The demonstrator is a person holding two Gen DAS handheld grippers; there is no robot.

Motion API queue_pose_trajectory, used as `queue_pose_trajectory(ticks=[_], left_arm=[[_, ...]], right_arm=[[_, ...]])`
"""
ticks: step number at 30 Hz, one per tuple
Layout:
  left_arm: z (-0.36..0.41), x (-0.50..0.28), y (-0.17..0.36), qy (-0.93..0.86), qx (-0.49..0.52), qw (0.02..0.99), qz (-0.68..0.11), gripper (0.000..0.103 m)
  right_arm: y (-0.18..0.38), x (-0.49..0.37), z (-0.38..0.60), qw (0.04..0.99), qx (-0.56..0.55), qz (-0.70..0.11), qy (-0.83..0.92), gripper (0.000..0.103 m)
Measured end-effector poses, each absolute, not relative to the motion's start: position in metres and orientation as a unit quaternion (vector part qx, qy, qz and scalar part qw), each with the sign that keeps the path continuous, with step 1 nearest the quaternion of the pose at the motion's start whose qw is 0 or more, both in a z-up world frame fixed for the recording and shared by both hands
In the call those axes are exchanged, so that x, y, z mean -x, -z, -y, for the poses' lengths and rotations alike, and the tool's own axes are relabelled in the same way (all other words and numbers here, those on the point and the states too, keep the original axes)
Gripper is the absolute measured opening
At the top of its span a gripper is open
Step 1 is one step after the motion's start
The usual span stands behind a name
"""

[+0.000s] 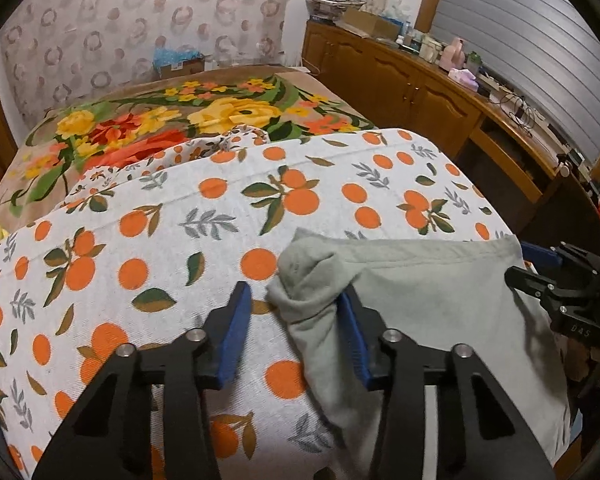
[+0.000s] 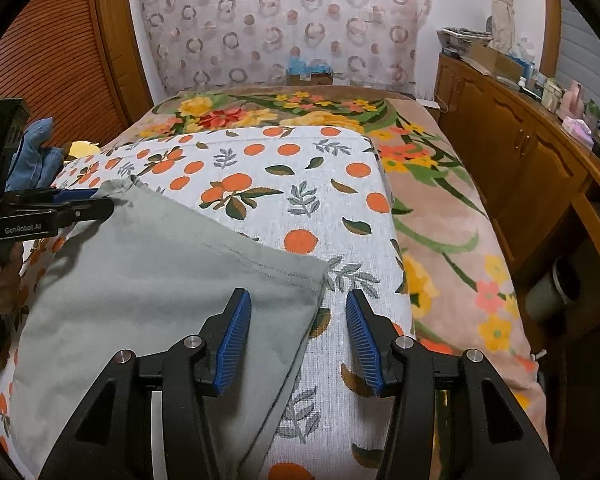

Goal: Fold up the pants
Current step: 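Grasp the pants edge with the left gripper while the right gripper grasps another corner, lift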

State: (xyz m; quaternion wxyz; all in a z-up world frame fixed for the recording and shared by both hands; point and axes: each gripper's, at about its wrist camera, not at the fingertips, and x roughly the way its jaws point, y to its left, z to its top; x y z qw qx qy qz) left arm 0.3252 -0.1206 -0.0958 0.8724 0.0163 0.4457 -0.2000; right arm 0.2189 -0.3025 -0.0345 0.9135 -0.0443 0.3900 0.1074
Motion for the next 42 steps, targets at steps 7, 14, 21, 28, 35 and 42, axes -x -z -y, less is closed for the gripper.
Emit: queue_pose_trajectory(ticks=[7, 14, 21, 28, 35, 42], left_arm=[[0.126, -0.321, 0.096, 0.204, -0.023, 0.873, -0.442, 0.031], [0.129, -0.319, 0.094, 0.214, -0.019, 0.872, -0.439, 0.013], [0.127, -0.306, 0.076, 0.216, -0.012, 0.882, -0.418, 0.007], [0.122, -0.277, 0.043, 0.219, -0.012, 0.902, -0.373, 0.007], [0.107, -0.237, -0.002, 0.218, -0.006, 0.924, -0.313, 0.007], [0.084, -0.187, -0.05, 0.21, -0.002, 0.946, -0.247, 0.007]], right_arm=[[0.034, -0.218, 0.3, 0.912, 0.052, -0.39, -0.117, 0.034], [0.033, -0.221, 0.301, 0.908, 0.047, -0.395, -0.133, 0.011], [0.032, -0.222, 0.31, 0.903, 0.008, -0.401, -0.154, 0.006], [0.005, -0.196, 0.305, 0.92, -0.002, -0.353, -0.169, 0.005], [-0.029, -0.155, 0.297, 0.94, 0.008, -0.294, -0.172, 0.005], [-0.065, -0.11, 0.285, 0.955, 0.017, -0.228, -0.189, 0.005]])
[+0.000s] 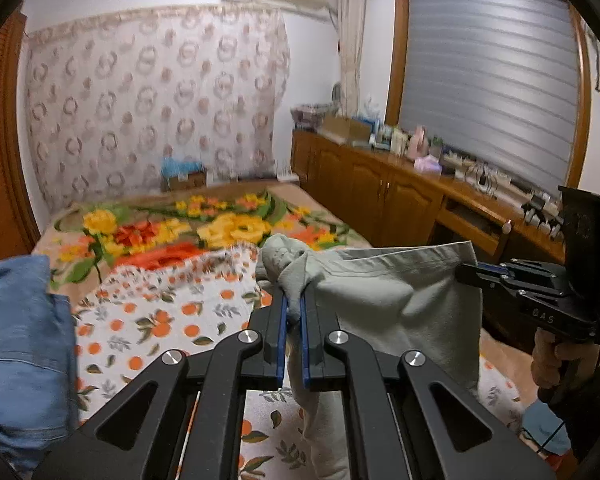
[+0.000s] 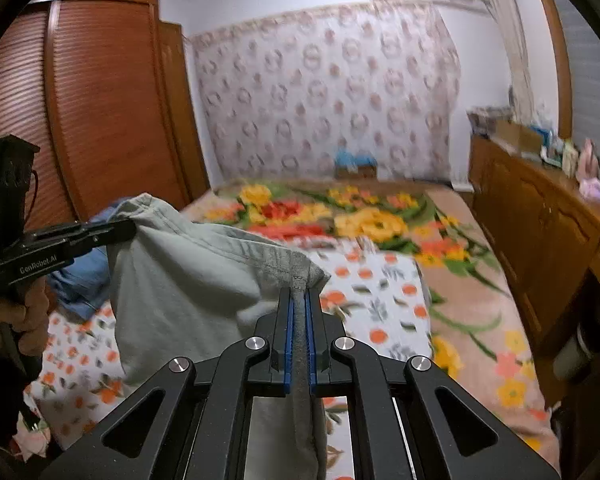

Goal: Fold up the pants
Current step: 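Grasp the pants edge with the left gripper while the right gripper grasps another corner, lift, then lower the held pants onto the sheet and open both grippers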

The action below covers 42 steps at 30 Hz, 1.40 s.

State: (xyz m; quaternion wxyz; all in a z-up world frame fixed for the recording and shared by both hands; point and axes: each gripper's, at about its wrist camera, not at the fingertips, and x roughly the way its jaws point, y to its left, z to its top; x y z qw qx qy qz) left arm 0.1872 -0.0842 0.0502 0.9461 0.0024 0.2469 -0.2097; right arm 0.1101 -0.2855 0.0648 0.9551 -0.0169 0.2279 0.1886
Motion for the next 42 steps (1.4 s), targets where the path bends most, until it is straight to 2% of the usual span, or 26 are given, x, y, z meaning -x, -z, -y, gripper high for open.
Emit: queue_pose_trajectory(ticks=[10, 21, 26, 35, 42], left_arm=[[0.047, -0.124, -0.094, 0.186, -0.001, 0.966, -0.179, 0.007], [0.005, -0.078, -0.117, 0.165, 0.002, 0.978, -0.132, 0.007], [-0.01, -0.101, -0.091, 0.133, 0.0, 0.978, -0.159, 0.007], [-0.029, -0.184, 0.004, 0.085, 0.01, 0.962, -0.258, 0.007], [-0.023, -0.225, 0.027, 0.073, 0.001, 0.956, -0.283, 0.007]], right_arm=[[-0.103, -0.038, 0.267, 0.963, 0.036, -0.15, -0.219, 0.005], [-0.1, 0.006, 0.263, 0.958, 0.068, -0.11, -0.256, 0.005], [-0.084, -0.017, 0.267, 0.951, 0.076, -0.122, -0.274, 0.005], [-0.013, -0.138, 0.261, 0.93, 0.071, -0.224, -0.282, 0.005], [0.006, -0.212, 0.263, 0.922, 0.074, -0.258, -0.278, 0.005]])
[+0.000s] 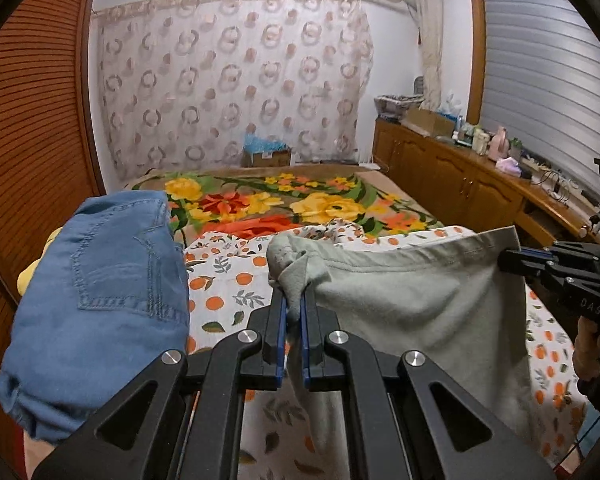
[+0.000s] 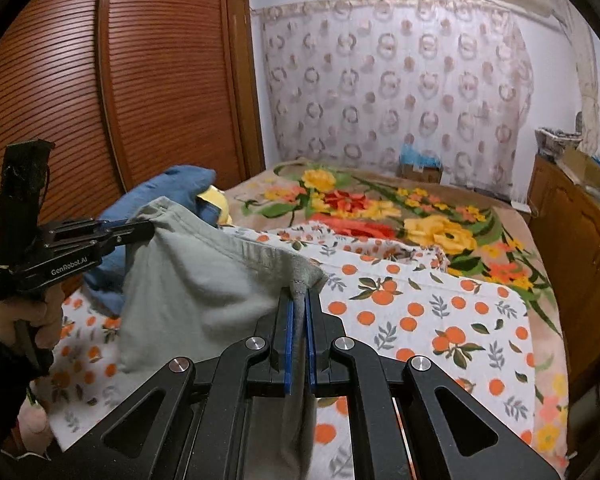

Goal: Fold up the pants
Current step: 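Lower the held pants onto the sheet and open both grippers, then move both open grippers to the leg cuff end of the pants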

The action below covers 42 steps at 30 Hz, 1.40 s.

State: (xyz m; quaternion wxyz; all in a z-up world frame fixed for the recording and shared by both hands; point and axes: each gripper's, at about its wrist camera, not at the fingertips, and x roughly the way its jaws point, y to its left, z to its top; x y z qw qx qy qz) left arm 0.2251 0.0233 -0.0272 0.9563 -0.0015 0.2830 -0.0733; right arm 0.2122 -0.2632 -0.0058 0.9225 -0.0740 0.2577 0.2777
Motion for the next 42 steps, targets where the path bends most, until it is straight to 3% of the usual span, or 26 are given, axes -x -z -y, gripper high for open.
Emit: queue_pose_trajectory(ticks=[11, 27, 31, 33, 34, 36, 38, 42], left_arm=[[-0.016, -0.273, 0.055, 0.069, -0.018, 0.94, -0.333, 0.007], [-0.008, -0.297, 0.073, 0.066, -0.033, 0.925, -0.373, 0.008], [-0.006, -0.297, 0.071, 0.067, -0.037, 0.924, -0.374, 0.022], [-0.005, -0.296, 0.071, 0.07, -0.037, 0.924, -0.373, 0.032], [-0.006, -0.294, 0.07, 0.07, -0.036, 0.926, -0.37, 0.044], [-0.006, -0.289, 0.068, 0.078, -0.028, 0.926, -0.367, 0.051], [-0.006, -0.285, 0.067, 0.083, -0.024, 0.925, -0.37, 0.068], [-0.004, -0.271, 0.066, 0.092, -0.015, 0.924, -0.37, 0.075]], right_arm=[[0.021, -0.28, 0.239, 0.908, 0.082, -0.316, -0.264, 0.005], [0.038, -0.309, 0.219, 0.897, 0.086, -0.353, -0.254, 0.005], [0.039, -0.307, 0.215, 0.896, 0.103, -0.357, -0.245, 0.007], [0.036, -0.304, 0.214, 0.897, 0.104, -0.354, -0.245, 0.017], [0.035, -0.303, 0.215, 0.898, 0.101, -0.354, -0.243, 0.018], [0.034, -0.298, 0.22, 0.899, 0.092, -0.351, -0.243, 0.023], [0.032, -0.293, 0.223, 0.902, 0.088, -0.349, -0.24, 0.031], [0.031, -0.276, 0.226, 0.903, 0.087, -0.349, -0.236, 0.042]])
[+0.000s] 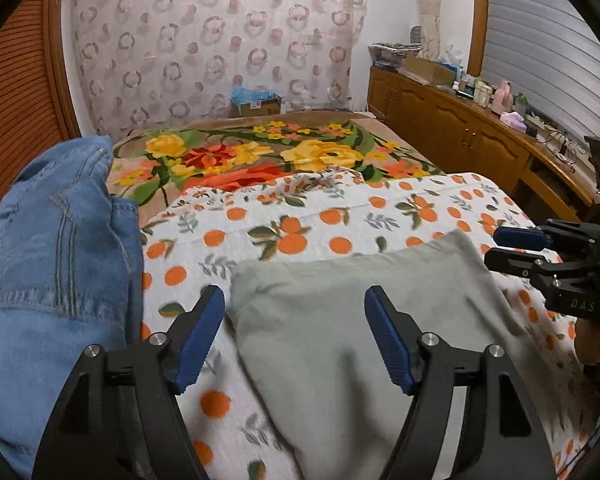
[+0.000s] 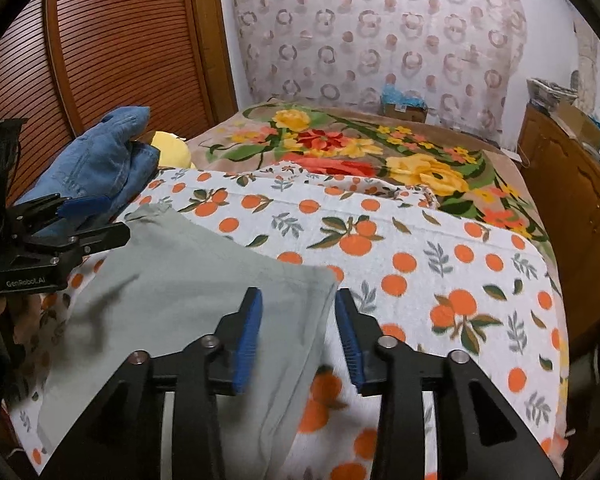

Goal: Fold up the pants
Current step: 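Move both open grippers to the leg cuff end of the pants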

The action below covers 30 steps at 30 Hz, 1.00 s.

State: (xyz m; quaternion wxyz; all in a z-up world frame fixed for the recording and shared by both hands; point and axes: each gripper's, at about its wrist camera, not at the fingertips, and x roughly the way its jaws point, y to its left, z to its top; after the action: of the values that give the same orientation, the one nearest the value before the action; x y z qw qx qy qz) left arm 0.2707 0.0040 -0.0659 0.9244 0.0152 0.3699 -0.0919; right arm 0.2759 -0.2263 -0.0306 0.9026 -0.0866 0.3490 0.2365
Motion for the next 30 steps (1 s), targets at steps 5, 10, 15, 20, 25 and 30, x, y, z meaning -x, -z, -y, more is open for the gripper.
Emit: queue_pose_trajectory(ticks=[5, 10, 15, 20, 25, 30], left_arm=[[0.002, -0.247, 0.067, 0.099, -0.017, 0.924, -0.37, 0.076], [0.007, -0.228, 0.065, 0.103, -0.019, 0.922, -0.372, 0.076], [0.008, -0.205, 0.062, 0.102, -0.018, 0.925, -0.367, 0.076], [0.007, -0.186, 0.063, 0.103, -0.018, 0.925, -0.365, 0.076], [0.008, -0.165, 0.069, 0.105, -0.018, 0.923, -0.369, 0.076], [0.008, -0.146, 0.074, 0.104, -0.015, 0.922, -0.372, 0.076]], right_arm=[[0.031, -0.249, 0.229, 0.9, 0.088, -0.355, -0.236, 0.05], [0.031, -0.219, 0.235, 0.898, 0.085, -0.36, -0.238, 0.05], [0.032, -0.192, 0.239, 0.898, 0.089, -0.363, -0.235, 0.05], [0.031, -0.17, 0.243, 0.898, 0.086, -0.362, -0.234, 0.051], [0.032, -0.145, 0.251, 0.9, 0.082, -0.36, -0.23, 0.051], [0.03, -0.128, 0.26, 0.901, 0.071, -0.361, -0.229, 0.051]])
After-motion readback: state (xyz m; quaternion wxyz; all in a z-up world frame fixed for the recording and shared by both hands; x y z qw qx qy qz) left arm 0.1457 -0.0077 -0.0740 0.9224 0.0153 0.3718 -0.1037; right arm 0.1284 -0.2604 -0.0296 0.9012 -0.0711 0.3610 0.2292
